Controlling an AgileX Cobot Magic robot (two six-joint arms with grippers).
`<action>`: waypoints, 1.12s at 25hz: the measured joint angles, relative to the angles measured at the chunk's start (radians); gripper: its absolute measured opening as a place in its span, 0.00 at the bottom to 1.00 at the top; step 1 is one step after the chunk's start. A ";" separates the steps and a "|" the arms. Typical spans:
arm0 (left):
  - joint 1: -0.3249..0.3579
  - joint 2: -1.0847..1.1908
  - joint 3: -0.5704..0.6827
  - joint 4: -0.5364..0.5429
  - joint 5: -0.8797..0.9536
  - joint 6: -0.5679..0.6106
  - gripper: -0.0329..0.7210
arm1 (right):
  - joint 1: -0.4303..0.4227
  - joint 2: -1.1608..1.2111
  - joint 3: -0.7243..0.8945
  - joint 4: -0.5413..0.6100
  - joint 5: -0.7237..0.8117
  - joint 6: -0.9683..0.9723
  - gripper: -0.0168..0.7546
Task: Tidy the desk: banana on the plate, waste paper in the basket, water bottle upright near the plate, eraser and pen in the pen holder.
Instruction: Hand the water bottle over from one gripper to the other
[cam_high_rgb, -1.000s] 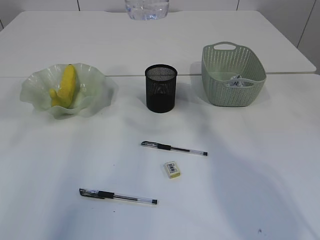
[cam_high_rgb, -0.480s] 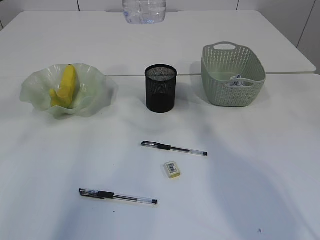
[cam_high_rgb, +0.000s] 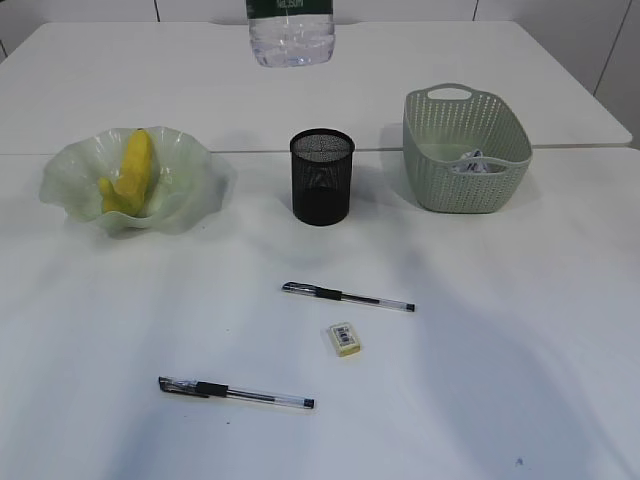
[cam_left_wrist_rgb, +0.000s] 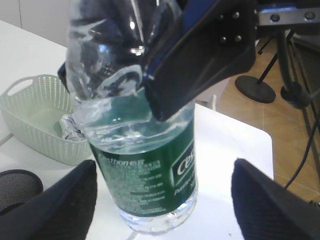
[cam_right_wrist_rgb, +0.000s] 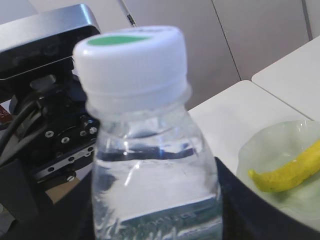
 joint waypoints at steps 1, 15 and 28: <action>0.000 0.000 0.000 0.000 0.000 0.000 0.83 | 0.000 0.002 0.000 0.000 0.000 0.004 0.48; 0.000 0.015 0.000 -0.040 -0.029 0.000 0.83 | 0.037 0.002 0.000 0.042 0.000 0.016 0.48; -0.036 0.073 0.000 -0.121 -0.023 0.031 0.83 | 0.041 0.002 0.002 0.042 -0.007 0.016 0.48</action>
